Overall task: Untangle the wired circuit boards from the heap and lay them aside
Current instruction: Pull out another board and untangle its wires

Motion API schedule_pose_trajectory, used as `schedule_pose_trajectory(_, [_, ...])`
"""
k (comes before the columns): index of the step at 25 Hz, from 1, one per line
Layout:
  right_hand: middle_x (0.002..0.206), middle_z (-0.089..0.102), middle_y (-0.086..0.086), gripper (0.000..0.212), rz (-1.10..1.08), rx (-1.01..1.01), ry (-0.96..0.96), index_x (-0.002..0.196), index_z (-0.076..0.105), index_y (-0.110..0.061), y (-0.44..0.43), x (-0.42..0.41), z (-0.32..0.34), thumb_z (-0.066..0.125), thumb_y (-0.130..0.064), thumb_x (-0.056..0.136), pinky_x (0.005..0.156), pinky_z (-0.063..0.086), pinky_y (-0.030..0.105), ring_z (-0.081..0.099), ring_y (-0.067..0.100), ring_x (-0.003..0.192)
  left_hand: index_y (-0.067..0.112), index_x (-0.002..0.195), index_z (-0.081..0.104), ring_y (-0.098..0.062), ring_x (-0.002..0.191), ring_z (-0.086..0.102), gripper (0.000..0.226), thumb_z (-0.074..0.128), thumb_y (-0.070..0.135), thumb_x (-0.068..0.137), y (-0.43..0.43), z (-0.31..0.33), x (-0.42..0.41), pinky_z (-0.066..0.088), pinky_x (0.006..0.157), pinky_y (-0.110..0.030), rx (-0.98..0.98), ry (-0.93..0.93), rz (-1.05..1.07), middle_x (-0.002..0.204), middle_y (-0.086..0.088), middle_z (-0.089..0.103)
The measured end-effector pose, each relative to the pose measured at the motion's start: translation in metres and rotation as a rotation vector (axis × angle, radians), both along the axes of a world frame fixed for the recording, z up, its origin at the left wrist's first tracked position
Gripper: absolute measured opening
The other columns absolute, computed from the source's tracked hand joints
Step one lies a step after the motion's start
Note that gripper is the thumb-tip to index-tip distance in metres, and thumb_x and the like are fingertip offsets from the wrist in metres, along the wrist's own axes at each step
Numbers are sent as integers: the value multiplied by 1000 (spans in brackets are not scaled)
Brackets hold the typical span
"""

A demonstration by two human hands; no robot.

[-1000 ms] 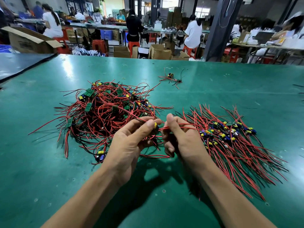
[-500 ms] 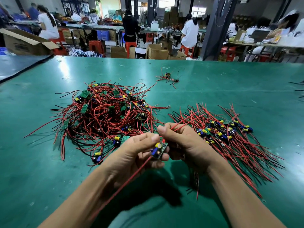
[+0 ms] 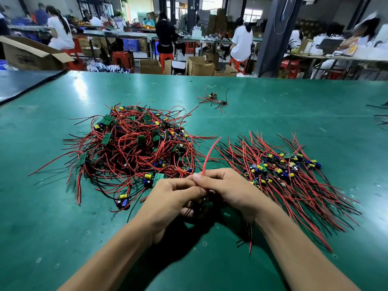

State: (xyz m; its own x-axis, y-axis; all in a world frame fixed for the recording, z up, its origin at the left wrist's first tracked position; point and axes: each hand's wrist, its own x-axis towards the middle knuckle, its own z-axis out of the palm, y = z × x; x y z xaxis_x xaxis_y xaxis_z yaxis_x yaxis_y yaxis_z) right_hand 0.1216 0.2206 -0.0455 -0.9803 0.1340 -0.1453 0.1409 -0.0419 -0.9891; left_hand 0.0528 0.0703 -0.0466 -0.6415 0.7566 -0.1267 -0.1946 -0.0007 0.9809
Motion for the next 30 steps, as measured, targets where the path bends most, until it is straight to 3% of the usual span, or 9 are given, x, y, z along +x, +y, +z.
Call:
schedule_pose_trajectory(3, [64,67,1,30,-138,138,77,93,77,-6,-1,-4,-5,67,-34,96,54,44,21,57,8,57,4,69,69,-21,56,58,16,66,0,85,0,4,-1,52,50,-28,-13,26,72,67,-15,60])
schedule_pose_trajectory(5, [46,44,-1,28,-285,218,129,90,79,-14,6,-6,-6,65,-36,97,46,26,23,35,9,40,3,71,68,-19,53,59,13,67,0,84,-1,7,1,50,48,-26,-12,19,55,64,-13,59])
schedule_pose_trajectory(7, [46,33,-1,25,-463,298,191,87,80,-21,18,-8,-9,65,-38,97,49,19,27,25,12,42,8,69,69,-20,56,57,16,68,1,83,-1,9,5,47,52,-27,-23,29,-9,63,-9,59])
schedule_pose_trajectory(12, [45,29,-6,39,-697,404,233,75,75,-26,30,-10,-15,56,-53,96,49,24,32,28,19,46,12,65,67,-24,63,55,19,70,4,82,1,9,7,44,55,-28,-43,20,-78,66,-11,56])
schedule_pose_trajectory(15, [55,32,-1,48,-617,91,152,68,74,-18,25,-10,-8,58,-55,96,41,25,22,26,14,41,9,68,69,-25,60,57,17,69,3,84,1,3,6,46,49,-27,-48,6,-18,67,-13,57])
schedule_pose_trajectory(17, [61,39,1,45,-423,-21,124,78,77,-14,16,-8,-3,61,-55,90,38,25,19,30,10,42,4,73,70,-24,56,56,12,68,3,85,3,0,5,48,47,-26,-41,10,27,68,-14,57])
schedule_pose_trajectory(21, [74,64,10,36,-120,4,56,94,73,-1,-12,-6,-5,69,-37,93,56,51,23,58,16,64,-13,85,64,-24,60,58,17,65,4,88,4,-6,1,48,50,-27,20,15,93,73,-18,63])
schedule_pose_trajectory(26, [87,74,17,33,-168,142,25,97,76,-4,-5,-7,-8,60,-33,100,80,54,42,63,22,77,0,69,68,-23,59,54,20,63,1,88,6,-7,5,44,47,-26,-22,103,127,67,-8,66])
schedule_pose_trajectory(30, [75,71,20,39,-229,437,32,83,80,-17,-2,-10,-10,57,-44,100,66,47,38,55,17,66,8,67,61,-22,57,52,24,62,3,90,7,-5,3,41,48,-25,-82,164,115,77,-22,62])
